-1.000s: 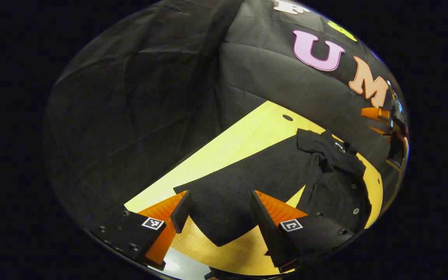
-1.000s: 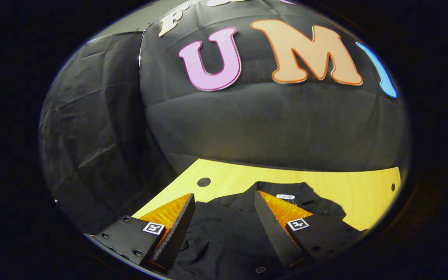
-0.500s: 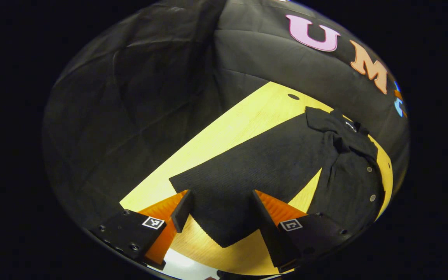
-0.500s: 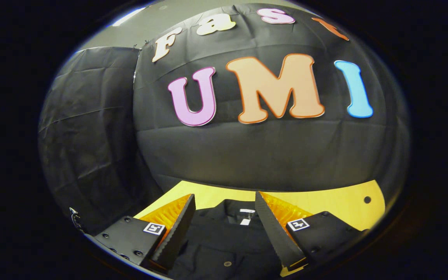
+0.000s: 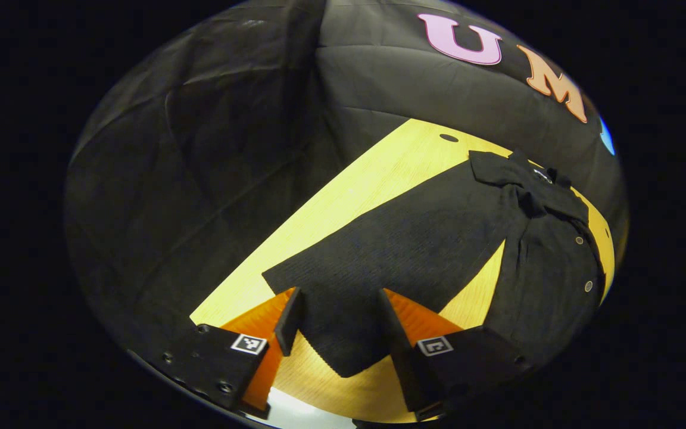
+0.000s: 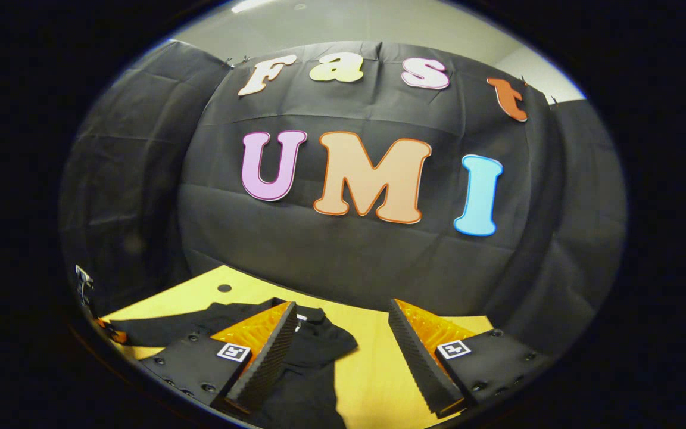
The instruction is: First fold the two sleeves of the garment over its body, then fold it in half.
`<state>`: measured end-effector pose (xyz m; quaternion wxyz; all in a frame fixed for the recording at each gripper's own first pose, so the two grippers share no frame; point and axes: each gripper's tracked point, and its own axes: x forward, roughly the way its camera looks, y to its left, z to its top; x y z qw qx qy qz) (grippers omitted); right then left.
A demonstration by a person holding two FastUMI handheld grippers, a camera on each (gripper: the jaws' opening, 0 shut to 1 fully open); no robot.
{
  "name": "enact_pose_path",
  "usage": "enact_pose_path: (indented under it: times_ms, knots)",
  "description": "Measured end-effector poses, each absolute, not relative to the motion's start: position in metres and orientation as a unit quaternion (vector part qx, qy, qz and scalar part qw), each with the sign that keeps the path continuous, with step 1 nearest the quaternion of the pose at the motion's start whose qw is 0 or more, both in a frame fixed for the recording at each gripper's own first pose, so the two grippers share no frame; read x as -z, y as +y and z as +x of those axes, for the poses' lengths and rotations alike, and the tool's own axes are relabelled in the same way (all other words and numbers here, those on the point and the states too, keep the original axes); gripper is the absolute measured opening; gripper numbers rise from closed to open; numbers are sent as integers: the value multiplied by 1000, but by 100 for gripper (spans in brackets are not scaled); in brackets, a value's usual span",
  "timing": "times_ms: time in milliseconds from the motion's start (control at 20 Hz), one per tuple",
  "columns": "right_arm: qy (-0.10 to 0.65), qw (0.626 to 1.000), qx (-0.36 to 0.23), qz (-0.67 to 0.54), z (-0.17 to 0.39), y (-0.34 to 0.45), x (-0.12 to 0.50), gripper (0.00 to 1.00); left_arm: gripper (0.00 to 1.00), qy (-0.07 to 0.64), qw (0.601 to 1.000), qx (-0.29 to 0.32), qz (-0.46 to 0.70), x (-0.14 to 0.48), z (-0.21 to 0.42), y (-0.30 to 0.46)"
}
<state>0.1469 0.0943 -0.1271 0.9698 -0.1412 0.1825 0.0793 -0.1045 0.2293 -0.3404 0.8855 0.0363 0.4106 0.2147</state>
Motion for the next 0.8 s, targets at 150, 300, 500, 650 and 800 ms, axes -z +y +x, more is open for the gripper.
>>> enact_pose_path:
  times_ms: [150, 300, 500, 650, 800]
  knots:
    - [200, 969, -91, -113, 119, 79, 132, 100, 31, 427, 879, -205, 53, 347, -100, 222]
    - [213, 971, -78, -80, 95, 55, 134, 99, 1, 439, 872, -203, 79, 342, -97, 226]
    - [213, 974, -50, -57, 63, 20, 136, 100, 0, 410, 888, -191, 77, 321, -78, 214]
    - [236, 971, -33, -22, 43, 8, 148, 98, 0, 381, 909, -150, 78, 288, -36, 189]
    - [236, 972, -18, -4, 27, -2, 149, 99, 0, 344, 929, -96, 94, 256, 31, 148]
